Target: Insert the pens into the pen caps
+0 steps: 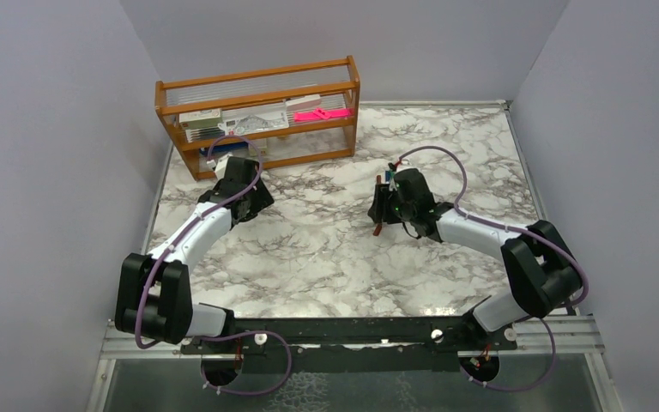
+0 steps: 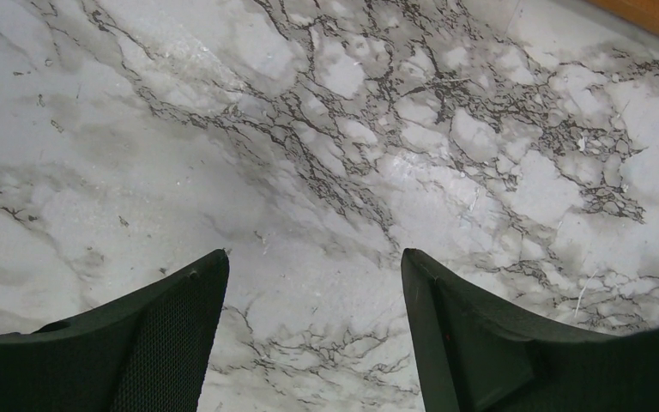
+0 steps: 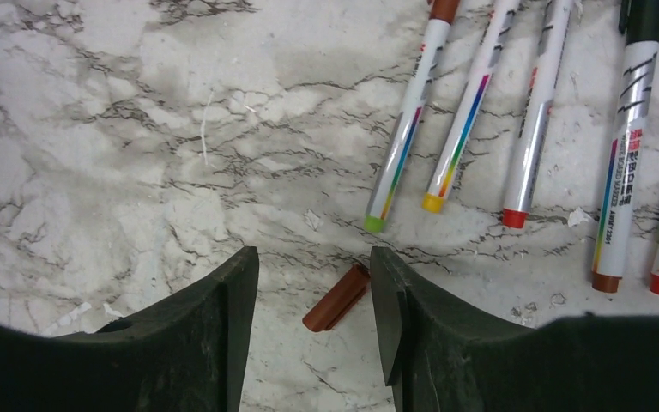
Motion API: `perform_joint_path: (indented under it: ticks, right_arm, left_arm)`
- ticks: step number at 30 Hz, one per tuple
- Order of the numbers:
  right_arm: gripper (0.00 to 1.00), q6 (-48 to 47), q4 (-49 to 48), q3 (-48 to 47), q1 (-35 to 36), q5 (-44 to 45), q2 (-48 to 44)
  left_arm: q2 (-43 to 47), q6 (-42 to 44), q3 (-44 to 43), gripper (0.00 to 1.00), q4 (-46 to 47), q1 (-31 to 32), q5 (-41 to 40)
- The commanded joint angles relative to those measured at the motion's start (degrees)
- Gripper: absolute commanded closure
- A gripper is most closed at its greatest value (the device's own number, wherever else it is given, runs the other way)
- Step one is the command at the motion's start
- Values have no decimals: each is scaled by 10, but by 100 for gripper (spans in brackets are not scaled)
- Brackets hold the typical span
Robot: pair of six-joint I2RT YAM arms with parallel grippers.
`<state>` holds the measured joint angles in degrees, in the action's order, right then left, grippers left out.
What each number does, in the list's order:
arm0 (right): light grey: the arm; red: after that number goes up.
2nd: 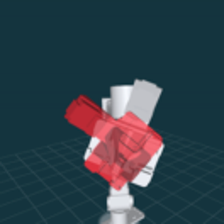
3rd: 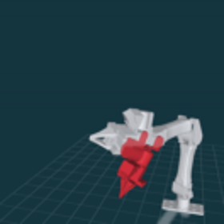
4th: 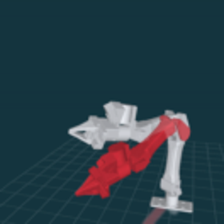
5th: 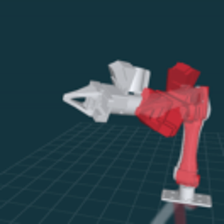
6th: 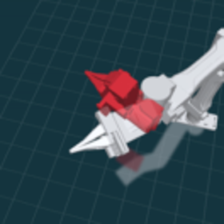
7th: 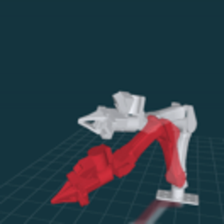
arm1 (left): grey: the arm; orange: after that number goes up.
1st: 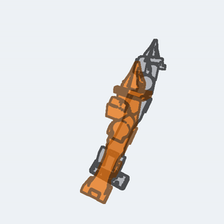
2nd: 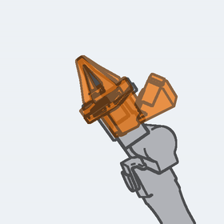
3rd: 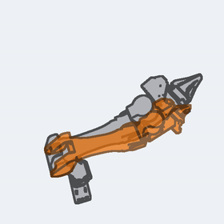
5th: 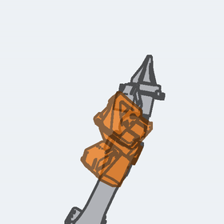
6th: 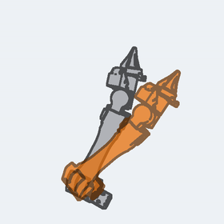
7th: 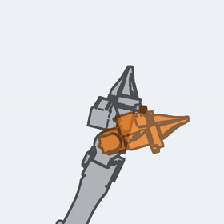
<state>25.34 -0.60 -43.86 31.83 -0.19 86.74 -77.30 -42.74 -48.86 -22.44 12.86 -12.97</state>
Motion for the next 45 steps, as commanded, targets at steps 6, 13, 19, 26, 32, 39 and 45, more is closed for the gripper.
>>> perform_joint_path:
  ticks: [6,13,19,26,32,39,45]
  right_arm:
    - [48,18,64,12,23,79,11]
    - [57,49,62,17,33,84,38]
    - [68,56,72,6,37,91,55]
    - [99,62,88,-8,38,82,28]
    - [99,48,60,-35,38,52,-26]
    - [99,24,37,-169,38,34,57]
    - [99,3,9,-282,38,21,193]
  left_arm:
    - [17,-3,14,25,29,1,25]
    - [15,-3,19,25,30,2,28]
    - [9,-2,19,25,32,1,32]
    - [9,0,18,25,32,1,34]
    - [14,4,15,25,32,2,38]
    - [27,8,20,25,31,2,42]
    - [31,10,20,25,31,2,51]
